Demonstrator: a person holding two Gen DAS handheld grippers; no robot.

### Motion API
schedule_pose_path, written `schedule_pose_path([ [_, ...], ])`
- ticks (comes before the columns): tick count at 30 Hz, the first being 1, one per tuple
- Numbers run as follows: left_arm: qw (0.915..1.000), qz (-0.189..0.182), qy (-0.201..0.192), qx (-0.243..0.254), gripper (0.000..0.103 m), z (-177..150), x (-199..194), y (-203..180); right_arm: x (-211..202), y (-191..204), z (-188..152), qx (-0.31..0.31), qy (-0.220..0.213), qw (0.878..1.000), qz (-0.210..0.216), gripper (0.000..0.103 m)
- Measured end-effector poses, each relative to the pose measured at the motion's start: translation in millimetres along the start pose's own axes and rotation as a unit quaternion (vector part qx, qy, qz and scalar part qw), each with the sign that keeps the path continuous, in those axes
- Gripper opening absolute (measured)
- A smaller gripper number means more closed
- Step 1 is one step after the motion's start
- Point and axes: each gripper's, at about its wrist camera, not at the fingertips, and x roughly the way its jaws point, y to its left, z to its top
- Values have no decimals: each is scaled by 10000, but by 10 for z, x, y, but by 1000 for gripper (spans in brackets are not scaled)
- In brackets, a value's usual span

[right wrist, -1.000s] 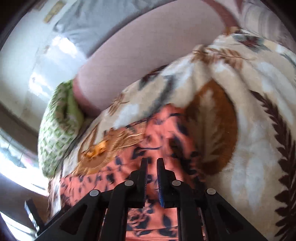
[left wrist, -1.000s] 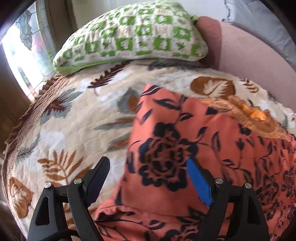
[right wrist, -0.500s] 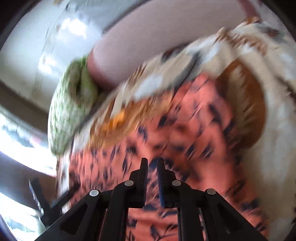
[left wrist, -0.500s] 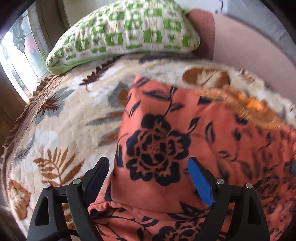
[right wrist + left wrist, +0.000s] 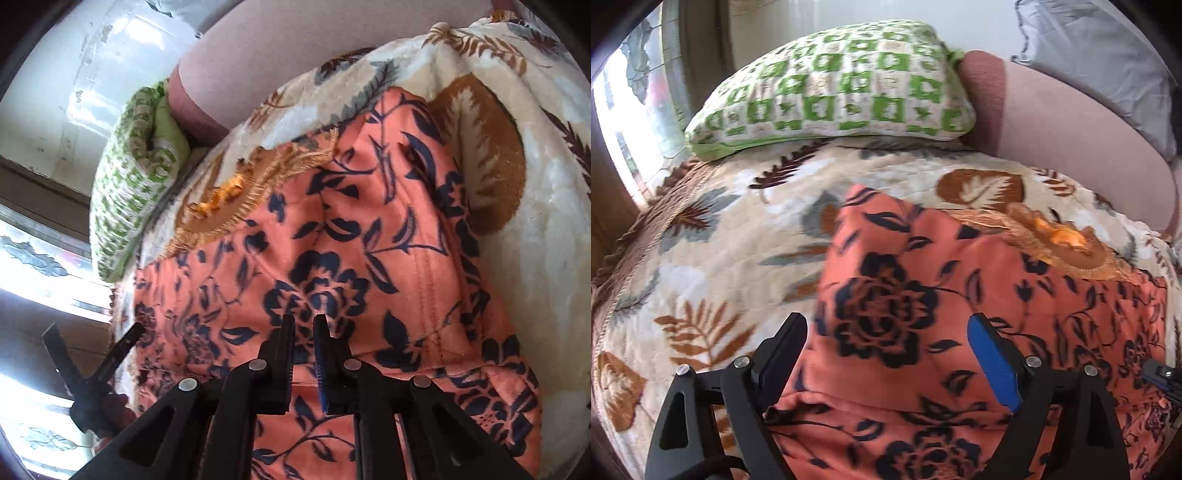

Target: Fold small clothes

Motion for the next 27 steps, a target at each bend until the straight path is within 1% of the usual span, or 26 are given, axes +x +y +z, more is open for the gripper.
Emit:
schedule_pose_path([
  [1, 10000, 34, 41, 76, 89, -9, 22, -39, 72, 27, -15, -96, 211, 9997, 12, 13],
  [2, 9995, 176, 150, 213, 89, -23, 81, -94, 150, 67, -40, -178, 367, 9991, -63, 13],
  [3, 9985, 366, 265, 316, 89, -39, 144, -128, 194, 82, -50, -254, 410, 9987, -177, 13],
  [4, 9974, 512, 351, 368, 89, -53, 188, -149, 192, 92, -31, -308, 331, 9988, -175, 13],
  [5, 9969, 567, 388, 390, 89, -71, 221, -156, 177, 97, 5, -326, 273, 9990, -136, 13],
  [9, 9965, 608, 310, 476, 89, -82, 227, -197, 73, 69, 274, -303, -406, 9987, 29, 13],
  [11, 9961, 643, 308, 510, 90, -93, 254, -214, 116, -14, 384, -133, -492, 9985, 193, 13],
  [12, 9962, 647, 297, 507, 90, -88, 261, -217, 147, -49, 429, -40, -554, 9983, 200, 13],
  [14, 9965, 635, 275, 465, 90, -70, 263, -211, 213, -110, 529, 40, -712, 9974, 91, 13],
  [15, 9968, 623, 265, 429, 90, -64, 264, -207, 227, -169, 564, 85, -822, 9966, -52, 10],
  [17, 9971, 611, 234, 382, 90, -48, 269, -197, 208, -257, 600, 218, -921, 9955, 32, 10],
  [18, 9972, 619, 212, 372, 90, -44, 264, -189, 161, -273, 614, 266, -929, 9953, 37, 10],
  [19, 9973, 619, 194, 351, 90, -39, 259, -177, 106, -265, 617, 292, -990, 9946, -52, 10],
  [20, 9975, 617, 173, 304, 90, -33, 242, -153, 27, -241, 610, 262, -1115, 9933, -172, 11],
  [22, 9978, 613, 135, 212, 90, -26, 201, -109, -83, -215, 591, 196, -1253, 9917, -221, 13],
  [24, 9971, 717, 113, 215, 90, -30, 174, -79, -164, -205, 558, 185, -1155, 9930, -170, 13],
  [25, 9964, 798, 141, 259, 90, -37, 184, -79, -180, -211, 532, 213, -1061, 9939, -215, 13],
  [26, 9945, 943, 282, 351, 90, -56, 240, -76, -173, -228, 502, 252, -999, 9941, -342, 13],
  [27, 9939, 960, 397, 369, 91, -73, 280, -60, -169, -261, 471, 322, -925, 9936, -567, 13],
])
